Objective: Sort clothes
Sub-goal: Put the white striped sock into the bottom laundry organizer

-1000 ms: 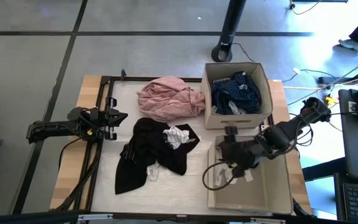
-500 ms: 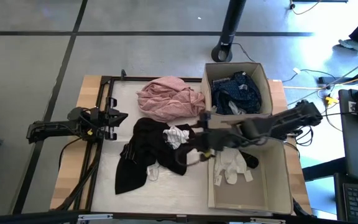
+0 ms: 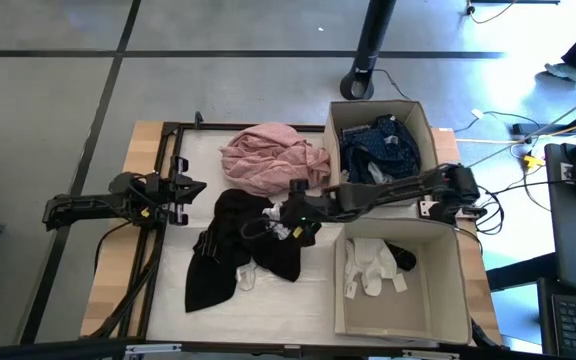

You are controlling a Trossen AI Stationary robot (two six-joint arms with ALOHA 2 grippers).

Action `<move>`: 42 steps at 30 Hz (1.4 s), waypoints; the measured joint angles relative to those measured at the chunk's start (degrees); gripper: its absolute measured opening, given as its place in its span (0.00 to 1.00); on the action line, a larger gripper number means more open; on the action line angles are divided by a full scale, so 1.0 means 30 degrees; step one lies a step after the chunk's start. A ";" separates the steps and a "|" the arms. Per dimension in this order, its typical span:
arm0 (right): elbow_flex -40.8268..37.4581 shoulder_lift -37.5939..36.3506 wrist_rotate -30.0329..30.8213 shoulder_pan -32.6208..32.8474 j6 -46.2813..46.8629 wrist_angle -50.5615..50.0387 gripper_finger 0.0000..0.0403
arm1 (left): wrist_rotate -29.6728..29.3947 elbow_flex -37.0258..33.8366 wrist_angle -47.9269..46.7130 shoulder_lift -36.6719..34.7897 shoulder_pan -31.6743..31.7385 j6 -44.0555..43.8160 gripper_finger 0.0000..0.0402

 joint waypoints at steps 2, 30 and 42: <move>0.0000 0.0677 -0.0278 -0.0269 0.0043 0.0085 0.58 | 0.0005 0.0000 -0.0029 0.0000 0.0000 0.0000 0.01; -0.0006 0.3482 -0.1244 -0.1211 -0.1279 -0.0511 0.05 | 0.0005 0.0000 -0.0172 0.0000 0.0000 -0.0007 0.01; 0.0000 0.0387 -0.0421 -0.0265 -0.2188 -0.1414 0.02 | -0.0002 -0.0007 -0.0189 0.0000 0.0000 -0.0004 0.01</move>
